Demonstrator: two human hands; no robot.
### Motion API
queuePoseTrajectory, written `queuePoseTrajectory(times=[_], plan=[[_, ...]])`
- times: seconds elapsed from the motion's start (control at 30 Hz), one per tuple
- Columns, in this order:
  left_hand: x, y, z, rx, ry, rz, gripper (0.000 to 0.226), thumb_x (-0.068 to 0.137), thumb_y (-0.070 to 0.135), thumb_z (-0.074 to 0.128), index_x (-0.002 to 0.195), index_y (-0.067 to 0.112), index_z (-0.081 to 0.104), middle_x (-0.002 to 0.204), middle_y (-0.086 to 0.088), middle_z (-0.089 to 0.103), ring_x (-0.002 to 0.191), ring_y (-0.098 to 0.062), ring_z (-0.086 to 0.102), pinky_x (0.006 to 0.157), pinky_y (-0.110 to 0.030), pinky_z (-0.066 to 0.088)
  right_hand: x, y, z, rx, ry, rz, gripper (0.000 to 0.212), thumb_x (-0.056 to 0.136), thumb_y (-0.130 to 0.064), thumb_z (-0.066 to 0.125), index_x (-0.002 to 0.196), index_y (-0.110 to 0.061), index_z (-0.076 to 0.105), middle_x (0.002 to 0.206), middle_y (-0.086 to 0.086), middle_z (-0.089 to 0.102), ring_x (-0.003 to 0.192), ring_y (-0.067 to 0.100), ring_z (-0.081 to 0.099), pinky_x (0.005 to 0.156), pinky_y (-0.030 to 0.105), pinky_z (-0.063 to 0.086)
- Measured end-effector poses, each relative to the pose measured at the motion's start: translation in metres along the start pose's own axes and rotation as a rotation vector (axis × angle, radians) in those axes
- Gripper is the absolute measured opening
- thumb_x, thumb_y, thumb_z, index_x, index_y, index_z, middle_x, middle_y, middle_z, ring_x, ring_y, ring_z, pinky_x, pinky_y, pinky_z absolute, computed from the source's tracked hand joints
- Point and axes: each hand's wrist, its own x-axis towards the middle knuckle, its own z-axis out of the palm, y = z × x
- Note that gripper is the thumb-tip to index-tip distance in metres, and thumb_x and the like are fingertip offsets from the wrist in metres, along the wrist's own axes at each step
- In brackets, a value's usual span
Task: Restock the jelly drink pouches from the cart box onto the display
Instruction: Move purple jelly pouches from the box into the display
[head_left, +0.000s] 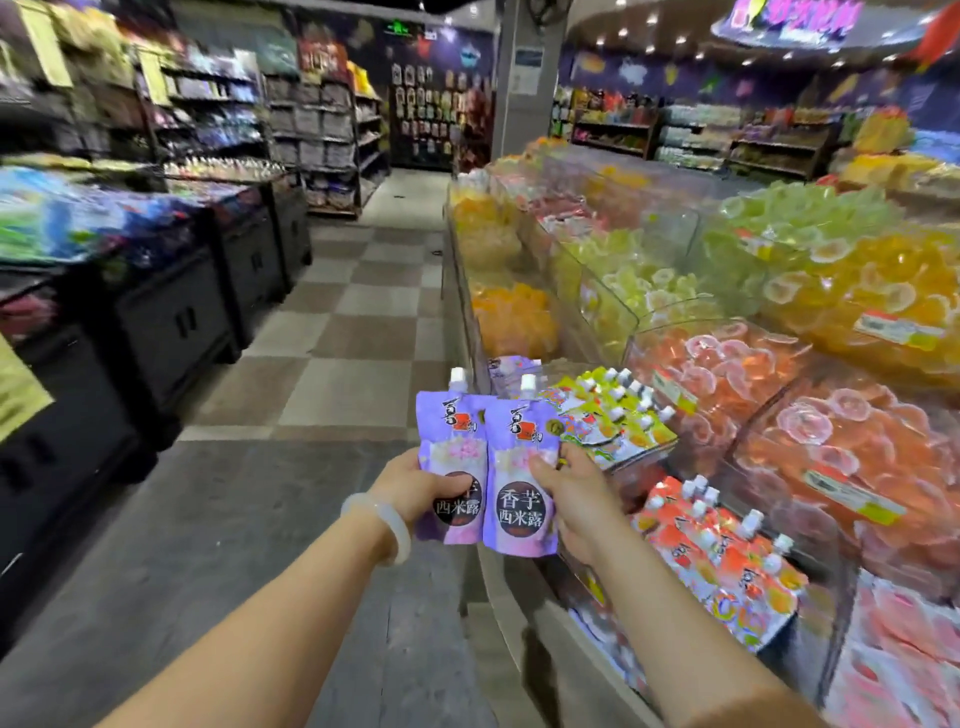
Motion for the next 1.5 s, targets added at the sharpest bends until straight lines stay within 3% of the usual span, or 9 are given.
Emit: queuePoseTrajectory(times=[0.23,0.5,0.73,1.03,1.23,1.3,1.4,1.47,1.5], plan=[[0.118,0.056,-0.064,0.004,-0.019,-0.016,0.027,0.085,-0.007,0.060,0.102,0.015,0.062,0.091,-0.007,0.071,0.070,-0.022,0.068,0.054,-0.032,0.056,0.125,0.005,0.076,0.048,-0.006,0.001,0.015,0.092,-0.002,0.055,0.087,-0.016,0.057,0.089,0.009,0.066,0.079,0.024,0.062,0.081,0.040,0.051],[0.256,0.142,-0.098,0.075,-0.126,-0.019,0.028,0.085,-0.007,0.059,0.102,0.015,0.061,0.091,-0.007,0.070,0.076,-0.024,0.067,0.066,-0.037,0.056,0.248,-0.017,0.131,0.131,0.088,-0.040,0.014,0.093,-0.002,0.053,0.104,-0.007,0.059,0.101,0.017,0.068,0.089,0.028,0.063,0.090,0.048,0.050],[0.360,0.162,-0.058,0.119,-0.262,-0.007,0.024,0.085,-0.009,0.059,0.087,0.015,0.063,0.077,-0.003,0.070,0.056,-0.015,0.068,0.054,-0.030,0.056,0.329,-0.033,0.105,0.007,0.303,-0.026,0.013,0.073,-0.025,0.066,0.076,-0.013,0.063,0.082,0.015,0.062,0.074,0.023,0.057,0.070,0.044,0.048],[0.499,0.208,0.002,0.213,-0.326,0.059,0.026,0.081,-0.012,0.062,0.092,0.011,0.064,0.096,-0.017,0.068,0.087,-0.031,0.064,0.089,-0.053,0.050,0.465,-0.054,0.063,0.146,0.448,-0.058,0.016,0.088,-0.009,0.063,0.103,-0.007,0.061,0.091,0.011,0.066,0.084,0.028,0.062,0.084,0.045,0.050],[0.572,0.207,0.041,0.318,-0.412,0.073,0.026,0.079,-0.016,0.062,0.097,0.003,0.062,0.070,-0.003,0.069,0.068,-0.020,0.064,0.069,-0.031,0.054,0.513,-0.048,0.033,0.176,0.598,-0.015,0.009,0.087,-0.010,0.064,0.091,-0.015,0.058,0.102,0.018,0.065,0.089,0.030,0.063,0.088,0.054,0.050],[0.593,0.197,0.054,0.342,-0.476,-0.003,0.033,0.078,-0.016,0.063,0.107,-0.002,0.062,0.071,-0.001,0.069,0.071,-0.022,0.064,0.079,-0.041,0.054,0.521,-0.033,0.024,0.210,0.667,0.006,0.010,0.086,-0.012,0.065,0.091,-0.013,0.057,0.101,0.020,0.064,0.088,0.031,0.063,0.087,0.055,0.050],[0.626,0.177,0.074,0.510,-0.613,-0.008,0.039,0.071,-0.005,0.073,0.102,0.017,0.065,0.089,-0.002,0.071,0.091,-0.025,0.067,0.094,-0.049,0.051,0.531,-0.007,0.015,0.239,0.779,0.026,0.023,0.080,-0.017,0.069,0.096,-0.004,0.058,0.079,0.015,0.068,0.065,0.022,0.066,0.063,0.035,0.059],[0.647,0.165,0.085,0.624,-0.665,-0.004,0.035,0.070,0.002,0.076,0.088,0.027,0.061,0.093,0.005,0.068,0.090,-0.015,0.066,0.090,-0.032,0.054,0.536,0.011,0.013,0.222,0.907,0.073,0.009,0.089,-0.007,0.058,0.094,0.000,0.059,0.057,0.002,0.061,0.047,0.011,0.055,0.044,0.018,0.043],[0.658,0.158,0.089,0.710,-0.677,-0.022,0.034,0.073,0.006,0.076,0.083,0.030,0.055,0.093,0.007,0.064,0.088,-0.012,0.063,0.088,-0.024,0.053,0.540,0.022,0.011,0.248,0.971,0.116,0.011,0.090,-0.006,0.057,0.096,0.003,0.059,0.060,0.005,0.059,0.054,0.015,0.052,0.051,0.020,0.040]])
